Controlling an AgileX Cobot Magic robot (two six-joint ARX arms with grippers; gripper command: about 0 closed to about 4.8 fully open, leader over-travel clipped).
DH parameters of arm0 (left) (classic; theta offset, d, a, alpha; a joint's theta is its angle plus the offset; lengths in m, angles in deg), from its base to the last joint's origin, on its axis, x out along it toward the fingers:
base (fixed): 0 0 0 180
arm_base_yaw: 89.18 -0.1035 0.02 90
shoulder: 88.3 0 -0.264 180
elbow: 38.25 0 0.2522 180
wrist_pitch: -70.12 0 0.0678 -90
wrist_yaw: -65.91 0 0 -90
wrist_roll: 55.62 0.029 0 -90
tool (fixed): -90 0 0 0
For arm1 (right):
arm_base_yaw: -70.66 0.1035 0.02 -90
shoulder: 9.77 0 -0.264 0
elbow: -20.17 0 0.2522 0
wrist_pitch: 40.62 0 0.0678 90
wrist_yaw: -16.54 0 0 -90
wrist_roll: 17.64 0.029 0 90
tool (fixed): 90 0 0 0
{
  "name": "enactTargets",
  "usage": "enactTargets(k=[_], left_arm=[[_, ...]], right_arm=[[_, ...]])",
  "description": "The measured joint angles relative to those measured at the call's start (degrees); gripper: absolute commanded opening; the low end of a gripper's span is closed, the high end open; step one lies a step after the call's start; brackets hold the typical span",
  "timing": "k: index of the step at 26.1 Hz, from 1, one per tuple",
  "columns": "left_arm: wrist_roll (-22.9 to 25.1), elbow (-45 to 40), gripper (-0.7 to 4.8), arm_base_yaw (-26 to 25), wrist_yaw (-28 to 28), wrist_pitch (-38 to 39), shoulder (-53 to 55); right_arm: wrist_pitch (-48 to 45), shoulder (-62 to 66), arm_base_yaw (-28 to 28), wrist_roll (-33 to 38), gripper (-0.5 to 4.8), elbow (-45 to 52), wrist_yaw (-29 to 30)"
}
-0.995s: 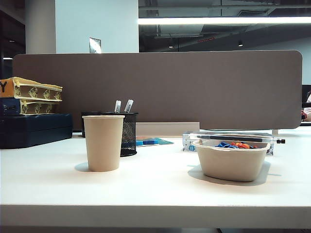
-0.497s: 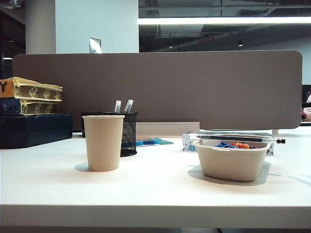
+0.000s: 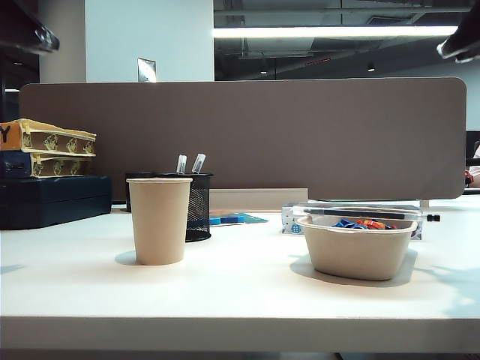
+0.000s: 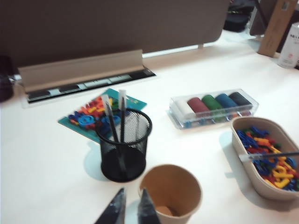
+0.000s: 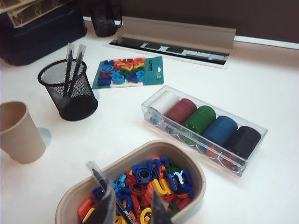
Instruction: Pick up one pen and put it in the pen container.
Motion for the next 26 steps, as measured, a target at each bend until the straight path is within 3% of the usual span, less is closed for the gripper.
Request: enactTargets(k=[9, 13, 22, 26], left_arm=[[0.17, -0.02, 0.58, 5.25, 1.7, -1.86, 6.93], [0.2, 0.0, 0.58, 7.89, 1.7, -3.82, 11.17], [0.33, 0.39, 0.58, 8.35, 2.12, -4.94, 14.62], [-0.26, 1.36, 0.58, 8.35, 4.48, -5.51, 14.67]], right_arm=[[-4.11, 6.86, 0.02, -0.37, 1.01, -0.28, 4.85], [-5.16, 12.28, 0.02, -0.35, 1.09, -0.28, 9.7], [-5.27, 16.63, 0.24, -0.07, 1.22, -0.28, 11.96], [-2.99, 17.81, 4.24, 0.55, 1.28, -2.29, 14.45]])
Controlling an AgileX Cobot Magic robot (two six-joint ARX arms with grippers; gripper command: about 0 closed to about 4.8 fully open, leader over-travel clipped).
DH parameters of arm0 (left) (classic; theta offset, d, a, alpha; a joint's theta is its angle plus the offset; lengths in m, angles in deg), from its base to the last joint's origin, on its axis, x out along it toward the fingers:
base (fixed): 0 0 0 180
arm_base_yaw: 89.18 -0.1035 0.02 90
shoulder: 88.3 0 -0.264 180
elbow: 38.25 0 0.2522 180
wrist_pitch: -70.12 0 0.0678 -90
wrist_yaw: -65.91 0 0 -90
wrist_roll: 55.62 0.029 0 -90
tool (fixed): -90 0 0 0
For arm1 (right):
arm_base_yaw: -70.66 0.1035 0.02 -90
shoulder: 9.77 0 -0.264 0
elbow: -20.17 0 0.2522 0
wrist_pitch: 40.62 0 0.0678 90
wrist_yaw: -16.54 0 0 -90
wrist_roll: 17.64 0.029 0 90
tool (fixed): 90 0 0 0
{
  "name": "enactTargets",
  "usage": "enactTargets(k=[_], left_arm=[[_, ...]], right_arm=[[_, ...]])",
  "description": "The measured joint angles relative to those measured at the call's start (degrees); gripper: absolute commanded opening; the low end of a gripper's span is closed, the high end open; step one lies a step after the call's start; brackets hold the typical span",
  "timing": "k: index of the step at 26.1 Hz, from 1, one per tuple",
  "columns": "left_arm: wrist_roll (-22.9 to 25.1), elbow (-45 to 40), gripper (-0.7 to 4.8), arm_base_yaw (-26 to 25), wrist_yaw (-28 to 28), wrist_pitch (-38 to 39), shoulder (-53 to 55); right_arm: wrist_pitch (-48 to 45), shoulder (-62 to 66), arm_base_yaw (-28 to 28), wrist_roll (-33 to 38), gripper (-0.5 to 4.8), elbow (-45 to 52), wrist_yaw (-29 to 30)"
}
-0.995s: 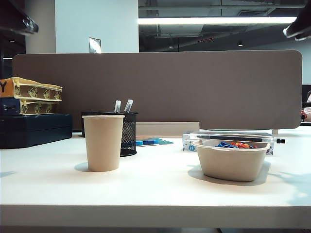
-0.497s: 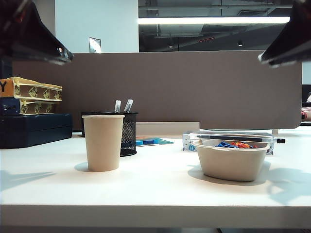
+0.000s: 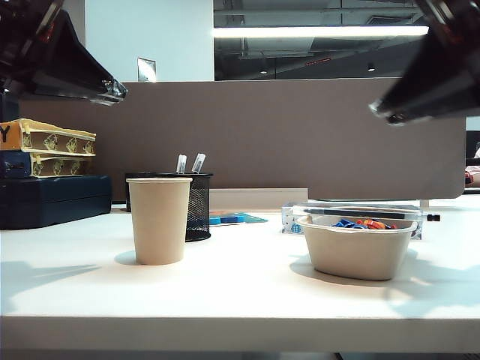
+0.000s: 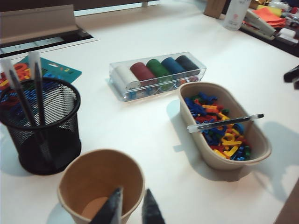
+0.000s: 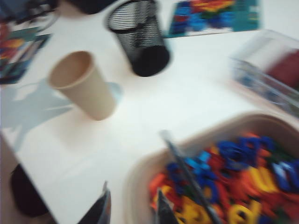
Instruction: Pick up one pen and put it in the pen container.
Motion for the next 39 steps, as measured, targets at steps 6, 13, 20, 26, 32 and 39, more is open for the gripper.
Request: enactTargets(k=[6, 13, 20, 26, 32, 39], left_arm=[[-0.07, 0.68, 0.58, 0.0, 1.18, -0.02, 0.0], [-0.46, 0.74, 0.58, 0.0, 3.69, 0.28, 1.66], [-1.64, 0.74, 0.58, 0.0, 6.29, 0.74, 4.59], [-1.88, 2.91, 0.59, 0.0, 6.67, 1.77, 5.18], [-1.86, 5.53, 0.62, 0.0, 6.69, 2.38, 6.23], [-1.81, 7.85, 0.62, 0.0, 6.71, 3.04, 9.53]], right_arm=[[3.02, 5.27, 2.49, -0.9, 1.28, -4.59, 0.37], [10.71, 12.31, 2.67, -4.0, 1.31, -12.57, 0.15], [18.78, 15.89, 2.69, -5.92, 1.32, -18.47, 0.09], [25.77, 16.81, 2.69, -7.54, 1.39, -19.89, -3.1], [29.97, 16.85, 2.8, -12.44, 1.49, -19.91, -12.48], [30.53, 19.08, 5.01, -14.69, 1.49, -20.17, -15.17]])
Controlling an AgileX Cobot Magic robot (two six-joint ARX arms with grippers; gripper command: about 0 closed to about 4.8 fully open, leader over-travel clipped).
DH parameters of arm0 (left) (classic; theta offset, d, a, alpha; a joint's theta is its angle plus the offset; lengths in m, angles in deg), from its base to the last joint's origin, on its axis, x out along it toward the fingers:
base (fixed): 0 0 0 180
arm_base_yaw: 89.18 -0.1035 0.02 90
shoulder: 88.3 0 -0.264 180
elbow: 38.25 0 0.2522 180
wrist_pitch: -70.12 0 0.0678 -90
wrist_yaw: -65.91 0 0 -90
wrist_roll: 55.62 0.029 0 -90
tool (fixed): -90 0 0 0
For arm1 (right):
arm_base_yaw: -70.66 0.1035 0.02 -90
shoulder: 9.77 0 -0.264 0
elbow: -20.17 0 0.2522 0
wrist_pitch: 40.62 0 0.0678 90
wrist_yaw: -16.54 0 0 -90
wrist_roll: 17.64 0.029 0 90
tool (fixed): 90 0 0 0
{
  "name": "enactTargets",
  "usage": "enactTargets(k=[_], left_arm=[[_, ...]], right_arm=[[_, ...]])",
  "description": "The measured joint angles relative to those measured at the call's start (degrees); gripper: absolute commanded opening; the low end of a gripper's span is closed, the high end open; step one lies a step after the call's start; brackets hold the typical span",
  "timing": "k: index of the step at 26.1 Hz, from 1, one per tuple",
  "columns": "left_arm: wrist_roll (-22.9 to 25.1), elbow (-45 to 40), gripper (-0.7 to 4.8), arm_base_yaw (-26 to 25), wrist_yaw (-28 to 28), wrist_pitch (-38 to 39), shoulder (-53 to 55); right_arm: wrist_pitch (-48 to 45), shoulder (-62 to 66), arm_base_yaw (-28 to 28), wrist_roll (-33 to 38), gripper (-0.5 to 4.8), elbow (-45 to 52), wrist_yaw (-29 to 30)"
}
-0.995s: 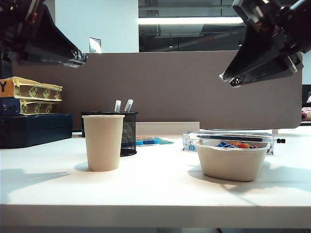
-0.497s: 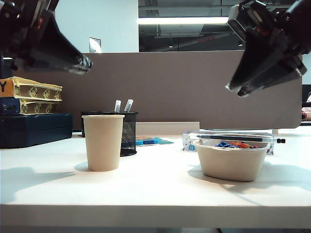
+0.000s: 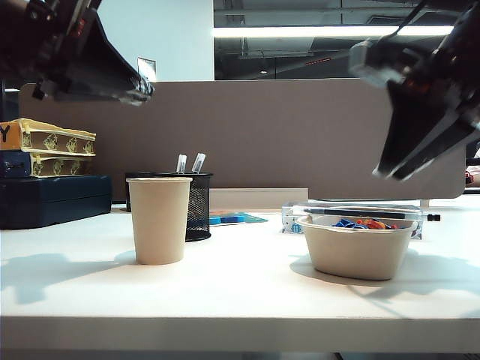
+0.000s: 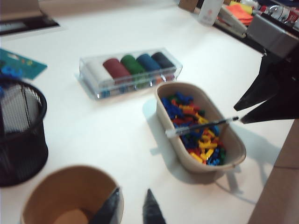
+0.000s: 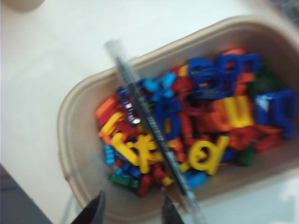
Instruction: Pick up one pen and put it in the pen container.
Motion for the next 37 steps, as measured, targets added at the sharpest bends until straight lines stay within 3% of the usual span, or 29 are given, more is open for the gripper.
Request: enactTargets(k=[8, 20, 23, 24, 37], left_arm=[[0.0, 0.0, 0.63, 0.04, 0.9, 0.59, 1.88], [0.0, 0.02, 0.63, 0.04, 1.03, 0.39, 1.88], [-0.04, 0.02, 0.63, 0.24, 1.03, 0.39, 1.88], [-0.04, 0.02, 0.63, 0.33, 1.03, 0.39, 1.88], [-0.13, 2.84, 0.63, 0.68, 2.16, 1.16, 2.14]], right_arm=[[0.2, 4.87, 4.92, -3.23, 1.49, 0.02, -4.2], [-1.55, 5.46, 4.96, -5.7, 1.49, -5.6, -9.97], [-0.35, 7.02, 4.94, -5.7, 1.54, -7.08, -10.08], [0.61, 7.87, 4.94, -5.7, 1.86, -7.76, -10.08], [2.34, 10.43, 4.94, -5.73, 1.85, -9.14, -7.93]])
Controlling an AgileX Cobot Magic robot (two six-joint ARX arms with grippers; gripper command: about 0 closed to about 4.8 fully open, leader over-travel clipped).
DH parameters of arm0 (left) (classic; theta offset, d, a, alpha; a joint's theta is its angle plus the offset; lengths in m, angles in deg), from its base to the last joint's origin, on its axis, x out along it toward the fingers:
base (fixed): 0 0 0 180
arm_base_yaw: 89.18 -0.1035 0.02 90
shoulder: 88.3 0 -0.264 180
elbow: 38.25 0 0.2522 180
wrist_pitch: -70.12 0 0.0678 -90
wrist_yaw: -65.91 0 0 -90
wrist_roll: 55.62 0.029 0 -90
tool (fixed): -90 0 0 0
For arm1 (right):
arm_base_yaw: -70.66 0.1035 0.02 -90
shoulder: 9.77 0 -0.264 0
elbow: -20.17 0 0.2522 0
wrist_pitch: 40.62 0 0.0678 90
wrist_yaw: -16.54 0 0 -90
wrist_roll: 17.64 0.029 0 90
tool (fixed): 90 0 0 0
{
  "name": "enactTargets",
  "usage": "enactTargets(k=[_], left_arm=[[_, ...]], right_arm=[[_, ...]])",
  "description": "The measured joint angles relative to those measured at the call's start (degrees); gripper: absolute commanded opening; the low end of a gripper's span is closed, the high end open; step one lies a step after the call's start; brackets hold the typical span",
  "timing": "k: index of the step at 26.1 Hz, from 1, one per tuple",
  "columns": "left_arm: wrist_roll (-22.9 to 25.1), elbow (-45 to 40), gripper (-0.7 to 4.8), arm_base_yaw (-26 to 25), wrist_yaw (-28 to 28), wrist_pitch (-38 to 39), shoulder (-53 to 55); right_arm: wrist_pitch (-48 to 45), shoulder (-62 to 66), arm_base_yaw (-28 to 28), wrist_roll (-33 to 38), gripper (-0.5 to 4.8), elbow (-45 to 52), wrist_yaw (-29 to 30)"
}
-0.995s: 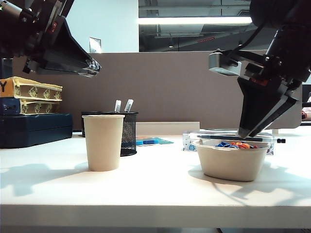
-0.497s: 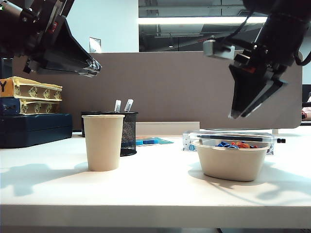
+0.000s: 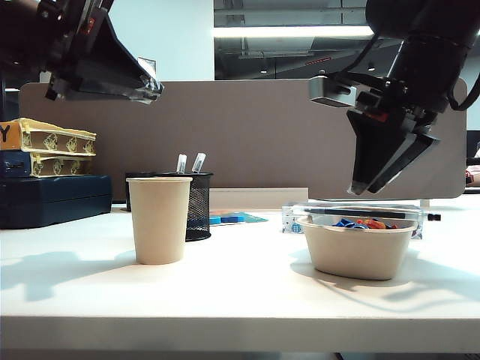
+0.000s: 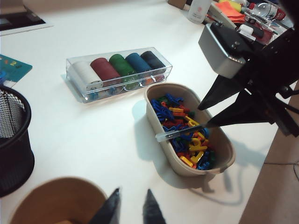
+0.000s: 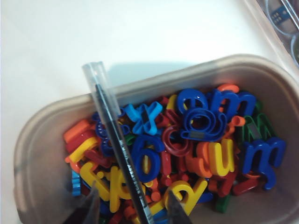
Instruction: Pick up one pen and put it in the pen container.
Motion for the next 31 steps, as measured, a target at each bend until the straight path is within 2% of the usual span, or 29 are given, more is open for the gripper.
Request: enactTargets(k=[28, 31], left_arm=[[-0.72, 0.07, 0.63, 0.04, 1.4, -0.09, 0.0], [-0.92, 0.09, 0.63, 0.04, 1.42, -0.11, 0.02]], right_arm=[[-0.44, 5.27, -0.04, 0.0, 1.75, 0.0, 0.42], [-0.48, 5.75, -0.04, 0.0, 1.37, 0.0, 0.39]])
